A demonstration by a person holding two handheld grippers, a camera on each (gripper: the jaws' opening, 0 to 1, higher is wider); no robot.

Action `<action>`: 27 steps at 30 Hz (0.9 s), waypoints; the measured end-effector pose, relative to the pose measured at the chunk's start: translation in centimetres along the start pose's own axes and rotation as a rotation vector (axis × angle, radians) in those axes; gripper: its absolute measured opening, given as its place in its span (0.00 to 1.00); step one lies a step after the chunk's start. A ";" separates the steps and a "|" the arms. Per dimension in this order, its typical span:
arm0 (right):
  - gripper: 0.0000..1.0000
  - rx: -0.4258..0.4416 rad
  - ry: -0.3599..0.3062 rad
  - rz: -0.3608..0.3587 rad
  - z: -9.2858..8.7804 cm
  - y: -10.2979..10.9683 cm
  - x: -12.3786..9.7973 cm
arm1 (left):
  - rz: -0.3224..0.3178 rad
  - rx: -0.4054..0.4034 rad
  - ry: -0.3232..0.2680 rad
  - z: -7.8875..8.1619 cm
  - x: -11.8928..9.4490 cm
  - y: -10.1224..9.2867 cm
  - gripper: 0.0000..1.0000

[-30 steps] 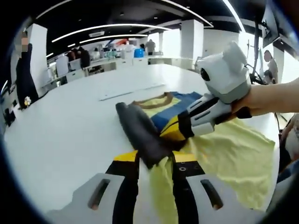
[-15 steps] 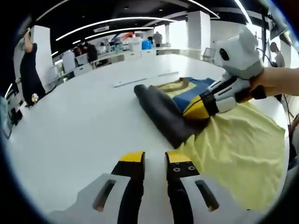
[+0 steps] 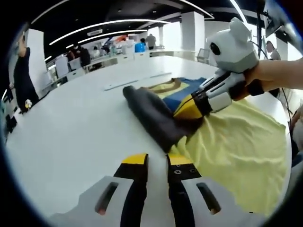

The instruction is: Fold the garment on the visible template until the final outline fits inside the template.

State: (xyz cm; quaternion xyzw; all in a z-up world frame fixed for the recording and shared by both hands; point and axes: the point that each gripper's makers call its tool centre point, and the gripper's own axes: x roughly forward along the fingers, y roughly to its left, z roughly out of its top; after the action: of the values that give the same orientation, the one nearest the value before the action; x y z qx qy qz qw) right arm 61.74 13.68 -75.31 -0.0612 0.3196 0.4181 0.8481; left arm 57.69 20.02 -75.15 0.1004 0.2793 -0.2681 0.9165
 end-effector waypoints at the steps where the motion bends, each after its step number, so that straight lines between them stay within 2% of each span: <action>1: 0.00 0.002 0.000 0.000 0.0 0.0 0.0 | -0.003 0.001 0.001 0.0 0.0 -0.1 0.12; 8: 0.00 0.006 -0.001 0.003 0.0 0.0 0.0 | -0.015 -0.050 -0.029 0.6 0.3 -0.4 0.08; 14: 0.00 0.013 -0.001 0.004 0.0 -0.1 0.1 | -0.020 -0.077 -0.012 0.3 1.0 -0.7 0.01; 20: 0.00 0.014 -0.003 0.004 0.0 -0.1 0.1 | -0.008 -0.102 -0.004 0.4 1.0 -0.5 0.00; 24: 0.00 -0.022 -0.009 -0.026 0.2 -0.1 -0.1 | -0.002 -0.104 -0.004 0.7 0.7 -0.6 0.00; 27: 0.00 -0.017 -0.021 -0.034 0.5 -0.1 -0.3 | 0.003 -0.104 -0.017 1.1 0.4 -0.5 0.00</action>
State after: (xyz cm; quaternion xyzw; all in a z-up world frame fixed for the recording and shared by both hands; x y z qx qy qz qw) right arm 61.90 13.56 -74.74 -0.0695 0.3063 0.4069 0.8578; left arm 58.23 19.07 -74.48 0.0508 0.2849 -0.2527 0.9233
